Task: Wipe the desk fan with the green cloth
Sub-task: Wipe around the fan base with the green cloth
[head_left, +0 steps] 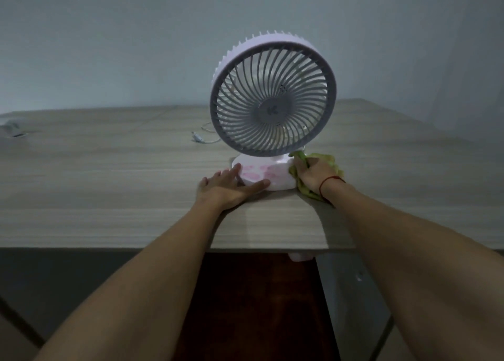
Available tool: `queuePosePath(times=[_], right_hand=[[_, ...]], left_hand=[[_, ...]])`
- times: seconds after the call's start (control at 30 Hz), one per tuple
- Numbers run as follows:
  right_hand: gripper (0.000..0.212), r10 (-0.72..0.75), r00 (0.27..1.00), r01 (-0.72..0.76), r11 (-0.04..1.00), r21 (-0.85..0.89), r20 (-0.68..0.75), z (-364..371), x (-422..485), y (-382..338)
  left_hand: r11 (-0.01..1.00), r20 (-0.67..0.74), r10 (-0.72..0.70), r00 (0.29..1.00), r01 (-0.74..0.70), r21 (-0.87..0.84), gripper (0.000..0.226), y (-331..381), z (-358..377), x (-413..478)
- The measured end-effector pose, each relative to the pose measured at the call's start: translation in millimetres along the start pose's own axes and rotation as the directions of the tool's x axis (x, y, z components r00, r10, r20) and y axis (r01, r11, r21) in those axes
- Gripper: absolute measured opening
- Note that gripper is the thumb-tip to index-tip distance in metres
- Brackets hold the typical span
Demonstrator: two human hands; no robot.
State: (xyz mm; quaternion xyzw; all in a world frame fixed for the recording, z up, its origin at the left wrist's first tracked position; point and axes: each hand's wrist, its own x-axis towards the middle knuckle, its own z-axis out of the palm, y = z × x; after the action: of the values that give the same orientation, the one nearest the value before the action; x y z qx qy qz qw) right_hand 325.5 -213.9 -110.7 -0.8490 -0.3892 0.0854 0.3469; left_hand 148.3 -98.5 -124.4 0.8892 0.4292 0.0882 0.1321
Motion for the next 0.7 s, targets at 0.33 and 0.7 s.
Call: queuePosePath(times=[0.33,0.7], right_hand=[[0.06,-0.116,0.993,0.117,0.992,0.036,-0.036,17.7,-7.7,-19.6],[0.06,-0.001,1.0,0.001,1.0,0.023,-0.025,3.3,1.3,-6.8]], left_hand=[[1.0,-0.001,0.005,1.0,-0.005,0.01,0.115,-2.5,-6.3,4.3],[1.0,-0.008,0.002,1.0,-0.002,0.018,0.115,0.3,-3.0,4.7]])
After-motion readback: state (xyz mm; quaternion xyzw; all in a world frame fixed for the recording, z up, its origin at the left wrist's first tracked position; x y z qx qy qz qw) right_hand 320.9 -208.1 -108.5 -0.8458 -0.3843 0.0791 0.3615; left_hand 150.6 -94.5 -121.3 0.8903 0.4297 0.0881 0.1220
